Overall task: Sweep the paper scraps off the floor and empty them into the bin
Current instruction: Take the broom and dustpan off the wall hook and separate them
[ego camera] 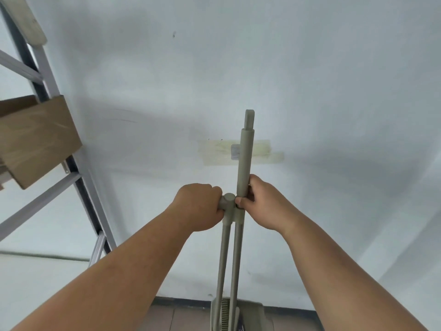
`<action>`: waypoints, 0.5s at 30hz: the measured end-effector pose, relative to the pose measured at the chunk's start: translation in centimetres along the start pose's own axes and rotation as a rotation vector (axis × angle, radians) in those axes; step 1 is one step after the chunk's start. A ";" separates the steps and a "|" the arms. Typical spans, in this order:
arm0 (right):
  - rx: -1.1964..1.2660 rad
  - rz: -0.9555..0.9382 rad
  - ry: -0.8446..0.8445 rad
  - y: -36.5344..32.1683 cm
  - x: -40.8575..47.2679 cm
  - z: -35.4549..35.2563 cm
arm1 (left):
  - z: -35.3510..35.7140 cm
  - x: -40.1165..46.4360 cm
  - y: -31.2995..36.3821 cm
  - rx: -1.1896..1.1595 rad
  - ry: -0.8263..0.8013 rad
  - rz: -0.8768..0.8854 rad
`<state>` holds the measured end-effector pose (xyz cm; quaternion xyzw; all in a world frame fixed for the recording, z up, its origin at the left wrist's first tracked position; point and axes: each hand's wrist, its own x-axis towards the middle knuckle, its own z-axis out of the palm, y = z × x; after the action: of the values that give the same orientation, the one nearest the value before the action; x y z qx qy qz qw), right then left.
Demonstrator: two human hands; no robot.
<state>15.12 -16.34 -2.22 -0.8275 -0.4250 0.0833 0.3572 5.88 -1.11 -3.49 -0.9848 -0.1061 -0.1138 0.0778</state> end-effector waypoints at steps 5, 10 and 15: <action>0.084 0.017 0.000 -1.1 -2.8 1.4 | -0.3 -2.9 0.2 0.027 0.015 0.012; 0.107 0.090 0.201 -0.2 -5.8 0.7 | 0.2 -6.4 -2.3 0.034 -0.055 -0.080; 0.093 0.146 0.233 0.6 -7.8 -0.6 | 2.6 -10.1 -3.5 0.025 -0.166 -0.111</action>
<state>10.87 -22.78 -3.46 -0.8429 -0.3151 0.0320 0.4350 -3.94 0.81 -7.94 -0.9824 -0.1678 -0.0347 0.0746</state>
